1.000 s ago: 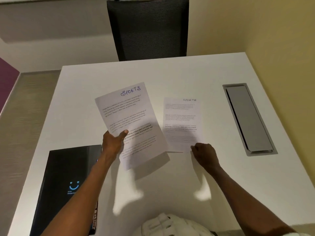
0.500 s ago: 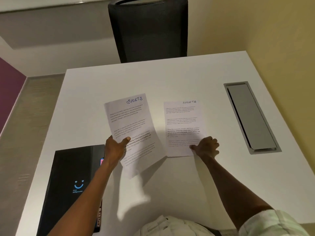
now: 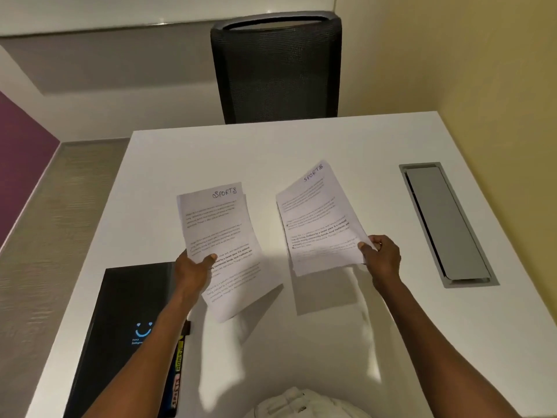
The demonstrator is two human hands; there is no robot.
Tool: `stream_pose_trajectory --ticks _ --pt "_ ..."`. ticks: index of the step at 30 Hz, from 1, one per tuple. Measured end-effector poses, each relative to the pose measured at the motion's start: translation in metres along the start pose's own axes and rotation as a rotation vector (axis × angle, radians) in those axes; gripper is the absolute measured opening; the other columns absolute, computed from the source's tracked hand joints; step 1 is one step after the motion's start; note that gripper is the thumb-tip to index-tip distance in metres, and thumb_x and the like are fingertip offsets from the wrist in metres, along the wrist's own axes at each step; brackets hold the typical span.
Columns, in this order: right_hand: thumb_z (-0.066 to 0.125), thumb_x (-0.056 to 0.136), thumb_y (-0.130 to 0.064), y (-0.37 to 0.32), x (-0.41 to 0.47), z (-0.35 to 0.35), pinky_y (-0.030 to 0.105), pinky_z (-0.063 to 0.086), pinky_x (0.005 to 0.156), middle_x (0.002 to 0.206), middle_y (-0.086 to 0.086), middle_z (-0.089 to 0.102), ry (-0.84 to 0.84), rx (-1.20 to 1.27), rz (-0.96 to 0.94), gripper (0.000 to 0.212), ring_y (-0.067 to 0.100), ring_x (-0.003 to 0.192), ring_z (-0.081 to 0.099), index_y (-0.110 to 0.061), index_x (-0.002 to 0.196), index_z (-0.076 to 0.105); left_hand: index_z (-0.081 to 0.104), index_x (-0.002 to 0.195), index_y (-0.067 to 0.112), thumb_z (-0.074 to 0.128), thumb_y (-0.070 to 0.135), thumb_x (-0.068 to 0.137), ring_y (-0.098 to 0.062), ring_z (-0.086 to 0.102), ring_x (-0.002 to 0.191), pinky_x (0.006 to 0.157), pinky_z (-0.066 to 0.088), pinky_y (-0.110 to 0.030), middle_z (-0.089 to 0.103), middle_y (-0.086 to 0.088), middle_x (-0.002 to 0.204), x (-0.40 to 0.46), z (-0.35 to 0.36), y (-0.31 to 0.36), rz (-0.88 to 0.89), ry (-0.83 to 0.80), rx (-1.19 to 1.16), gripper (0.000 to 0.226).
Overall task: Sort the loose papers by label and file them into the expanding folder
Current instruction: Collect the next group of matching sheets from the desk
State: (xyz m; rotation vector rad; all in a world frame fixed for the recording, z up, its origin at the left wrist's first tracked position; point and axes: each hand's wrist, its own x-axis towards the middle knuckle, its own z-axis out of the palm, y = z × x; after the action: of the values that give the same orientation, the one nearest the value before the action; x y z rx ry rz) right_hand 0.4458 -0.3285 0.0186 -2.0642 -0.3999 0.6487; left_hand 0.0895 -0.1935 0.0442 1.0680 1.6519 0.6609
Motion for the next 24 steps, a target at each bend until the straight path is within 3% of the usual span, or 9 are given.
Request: stream_pose_trajectory --ticks 3,6,9,11,13,15,18,21,24 --pt "0.073 0.082 -0.011 -0.018 -0.011 -0.002 0.047 0.057 0.085 0.099 0.008 0.068 -0.072 0.153 0.033 0.015 0.027 0.088 0.065 -0.015 0.093 0.064 0.059 0.125 0.010 0.072 0.004 0.088 -0.026 0.065 0.101 0.074 0.053 -0.029 0.066 -0.007 0.120 0.001 0.000 -0.001 -0.031 -0.024 -0.063 0.040" --pt "0.075 0.081 -0.012 -0.035 -0.031 -0.001 0.048 0.057 0.083 0.099 0.009 0.070 -0.168 0.231 0.031 0.015 0.030 0.092 0.068 -0.016 0.093 0.066 0.062 0.121 0.012 0.073 0.008 0.089 -0.018 0.065 0.083 0.063 0.052 -0.023 0.068 -0.006 0.114 -0.005 0.005 0.005 -0.027 -0.041 -0.069 0.034" --pt "0.074 0.082 -0.013 -0.048 -0.057 0.006 0.043 0.057 0.076 0.096 0.009 0.071 -0.232 0.219 0.005 0.014 0.031 0.087 0.069 -0.015 0.093 0.066 0.064 0.123 0.012 0.075 0.008 0.087 -0.019 0.067 0.093 0.085 0.055 -0.032 0.070 -0.003 0.116 -0.008 0.014 0.008 -0.036 -0.135 -0.135 0.038" --pt "0.074 0.081 -0.018 -0.052 -0.071 0.012 0.037 0.054 0.070 0.098 0.010 0.071 -0.259 0.117 -0.025 0.016 0.025 0.079 0.067 -0.016 0.094 0.064 0.067 0.117 0.017 0.078 0.010 0.085 -0.017 0.070 0.097 0.091 0.054 -0.035 0.073 0.001 0.111 -0.012 0.019 0.012 -0.022 -0.205 -0.154 0.034" --pt "0.077 0.079 -0.031 -0.057 -0.077 0.014 0.034 0.052 0.072 0.108 0.006 0.068 -0.332 -0.101 -0.033 0.034 0.021 0.085 0.066 -0.015 0.105 0.061 0.069 0.105 0.024 0.078 0.015 0.085 -0.012 0.072 0.088 0.078 0.057 -0.028 0.076 0.007 0.098 -0.019 0.022 0.016 -0.006 -0.246 -0.162 0.023" --pt "0.077 0.076 -0.046 -0.066 -0.077 0.011 0.028 0.045 0.082 0.120 0.006 0.061 -0.394 -0.325 -0.057 0.064 0.022 0.105 0.062 -0.014 0.125 0.051 0.068 0.106 0.025 0.078 0.019 0.085 -0.006 0.072 0.084 0.069 0.055 -0.020 0.076 0.011 0.094 -0.027 0.022 0.021 0.017 -0.304 -0.140 0.024" --pt "0.074 0.077 -0.055 -0.084 -0.073 0.007 0.027 0.038 0.088 0.135 0.012 0.052 -0.461 -0.347 -0.082 0.086 0.024 0.123 0.053 -0.012 0.142 0.037 0.068 0.120 0.022 0.079 0.024 0.084 -0.007 0.071 0.099 0.082 0.054 -0.023 0.075 0.010 0.108 -0.032 0.020 0.020 0.037 -0.441 -0.090 0.038" --pt "0.076 0.080 -0.045 -0.095 -0.074 0.013 0.023 0.039 0.082 0.131 0.004 0.050 -0.545 -0.168 0.013 0.079 0.021 0.119 0.052 -0.012 0.141 0.038 0.069 0.118 0.024 0.072 0.025 0.090 -0.006 0.070 0.099 0.085 0.053 -0.024 0.075 0.012 0.108 -0.045 0.023 0.019 0.079 -0.533 0.003 0.028" --pt "0.081 0.076 -0.021 -0.088 -0.079 0.029 0.020 0.051 0.077 0.122 -0.001 0.066 -0.587 -0.036 -0.025 0.052 0.015 0.103 0.065 -0.010 0.122 0.057 0.070 0.095 0.019 0.062 0.027 0.098 -0.010 0.069 0.077 0.064 0.054 -0.023 0.075 0.005 0.084 -0.053 0.031 0.023 0.097 -0.479 0.140 0.012"
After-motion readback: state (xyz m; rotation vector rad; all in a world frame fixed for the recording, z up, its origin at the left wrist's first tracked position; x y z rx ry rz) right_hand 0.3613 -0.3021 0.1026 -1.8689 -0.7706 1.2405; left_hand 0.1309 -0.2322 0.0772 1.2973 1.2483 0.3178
